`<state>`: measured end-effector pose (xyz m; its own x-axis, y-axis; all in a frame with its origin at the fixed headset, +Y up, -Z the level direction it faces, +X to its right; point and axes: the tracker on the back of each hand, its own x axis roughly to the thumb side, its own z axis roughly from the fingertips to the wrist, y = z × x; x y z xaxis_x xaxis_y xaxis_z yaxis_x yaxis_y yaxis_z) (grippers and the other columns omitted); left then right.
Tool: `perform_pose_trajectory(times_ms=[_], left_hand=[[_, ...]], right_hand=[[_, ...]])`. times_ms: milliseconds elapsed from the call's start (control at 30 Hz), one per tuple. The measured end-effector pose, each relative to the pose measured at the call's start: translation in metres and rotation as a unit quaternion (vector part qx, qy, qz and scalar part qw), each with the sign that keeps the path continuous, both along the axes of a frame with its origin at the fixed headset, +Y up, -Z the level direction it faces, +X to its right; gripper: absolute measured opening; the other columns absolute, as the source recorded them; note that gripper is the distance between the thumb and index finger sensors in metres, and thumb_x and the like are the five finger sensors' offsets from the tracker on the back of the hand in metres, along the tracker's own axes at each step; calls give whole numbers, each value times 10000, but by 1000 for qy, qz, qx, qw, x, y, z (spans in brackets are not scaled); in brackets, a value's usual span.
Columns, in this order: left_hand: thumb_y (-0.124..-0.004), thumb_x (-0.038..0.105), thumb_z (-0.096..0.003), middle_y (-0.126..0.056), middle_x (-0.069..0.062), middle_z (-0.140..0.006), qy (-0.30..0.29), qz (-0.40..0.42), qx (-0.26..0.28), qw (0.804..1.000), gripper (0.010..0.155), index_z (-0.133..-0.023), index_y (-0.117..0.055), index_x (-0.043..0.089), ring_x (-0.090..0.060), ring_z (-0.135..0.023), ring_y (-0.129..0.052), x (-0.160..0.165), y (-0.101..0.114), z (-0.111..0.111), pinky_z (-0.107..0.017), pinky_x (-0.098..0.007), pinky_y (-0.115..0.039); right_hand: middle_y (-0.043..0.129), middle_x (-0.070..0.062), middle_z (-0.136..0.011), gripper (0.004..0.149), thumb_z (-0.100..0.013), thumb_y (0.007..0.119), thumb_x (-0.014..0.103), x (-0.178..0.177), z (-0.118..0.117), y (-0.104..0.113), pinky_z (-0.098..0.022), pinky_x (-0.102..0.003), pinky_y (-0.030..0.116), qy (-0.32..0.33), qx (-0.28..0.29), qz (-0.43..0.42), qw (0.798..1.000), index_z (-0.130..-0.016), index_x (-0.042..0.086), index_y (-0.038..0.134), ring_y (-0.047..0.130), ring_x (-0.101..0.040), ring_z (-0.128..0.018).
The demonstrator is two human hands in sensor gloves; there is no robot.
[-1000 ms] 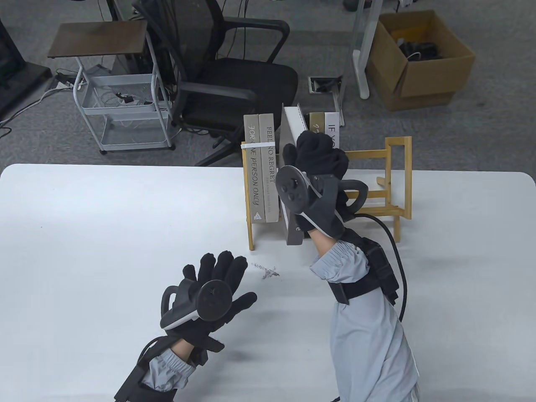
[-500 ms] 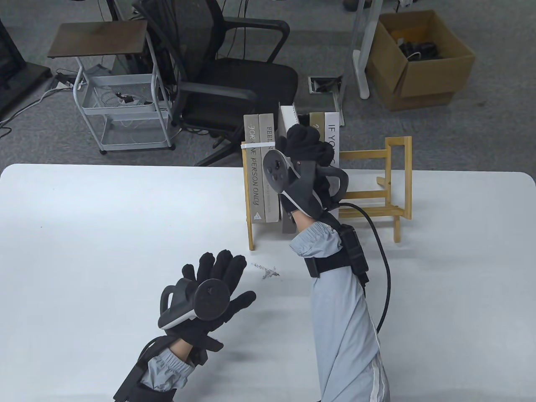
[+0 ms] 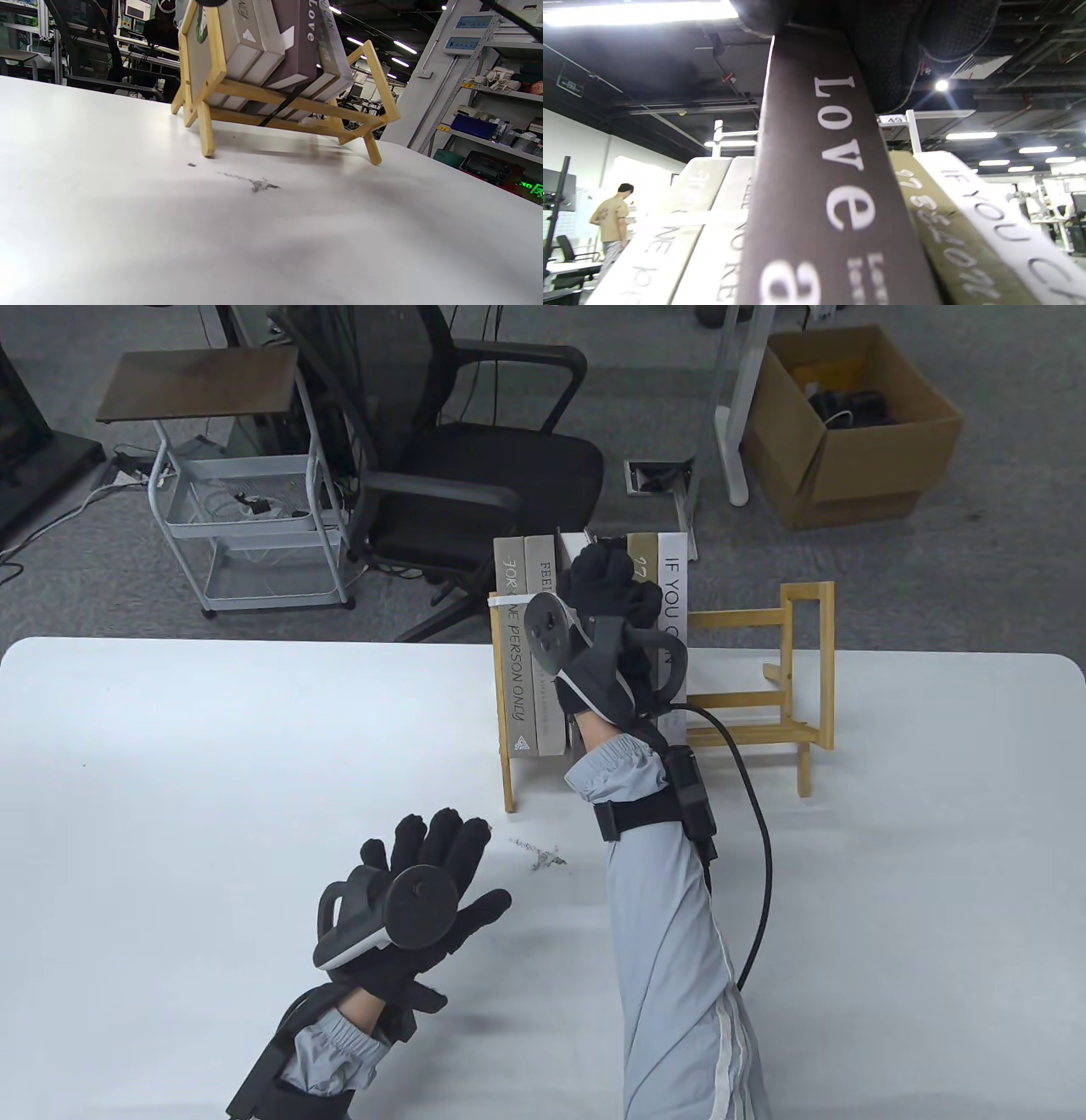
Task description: Push a thick book into a tightly packed book rack slot
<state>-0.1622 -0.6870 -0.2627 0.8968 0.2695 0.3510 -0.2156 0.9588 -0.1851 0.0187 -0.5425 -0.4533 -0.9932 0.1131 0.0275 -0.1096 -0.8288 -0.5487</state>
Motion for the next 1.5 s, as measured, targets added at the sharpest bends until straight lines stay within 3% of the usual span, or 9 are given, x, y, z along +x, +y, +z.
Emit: perform_pose_trajectory(times_ms=[200,500,867,1333,1500], left_hand=[[-497,683,-651,-258,-239,-1308,2,-6,-2,1000,802,-1240,-203,225,-629,-1149,-282,0,0,0,-721,-842,-262],[-497,682,-652,-257,-239,-1308,5,0,-10,1000,803,-1240,-201,224,-629,-1148,-281,-2,-1,-1,-720,-842,-261],[-498,682,-651,-256,-237,-1309,18,-7,-11,1000,802,-1240,-202,224,-629,-1148,-280,-6,-2,-4,-720,-842,-261],[-497,682,-652,-255,-237,-1308,23,-16,-16,999,803,-1240,-200,223,-630,-1148,-279,-6,-4,-5,-720,-842,-260],[-496,682,-652,-254,-238,-1308,24,-17,-17,999,802,-1240,-202,222,-628,-1149,-280,-7,-4,-6,-721,-842,-260]], right_hand=[[684,-357,-1028,468,-627,657,111,-2,-15,-7,-676,-645,603,-2,-12,20,1000,-1075,-15,602,887,-416,-793],[616,-315,-1110,514,-634,654,124,-9,-40,-19,-695,-699,496,-14,-34,36,999,-1128,32,544,735,-509,-918],[586,-267,-1153,531,-642,649,141,-4,-64,-27,-692,-729,461,-19,-71,24,997,-1150,67,514,641,-550,-972],[449,-223,-1228,557,-655,613,151,-4,-72,-32,-658,-793,357,-3,-112,18,994,-1182,100,440,370,-677,-1000],[469,-233,-1228,567,-653,614,147,-7,-72,-33,-649,-800,354,-9,-106,36,994,-1188,86,435,383,-680,-995]])
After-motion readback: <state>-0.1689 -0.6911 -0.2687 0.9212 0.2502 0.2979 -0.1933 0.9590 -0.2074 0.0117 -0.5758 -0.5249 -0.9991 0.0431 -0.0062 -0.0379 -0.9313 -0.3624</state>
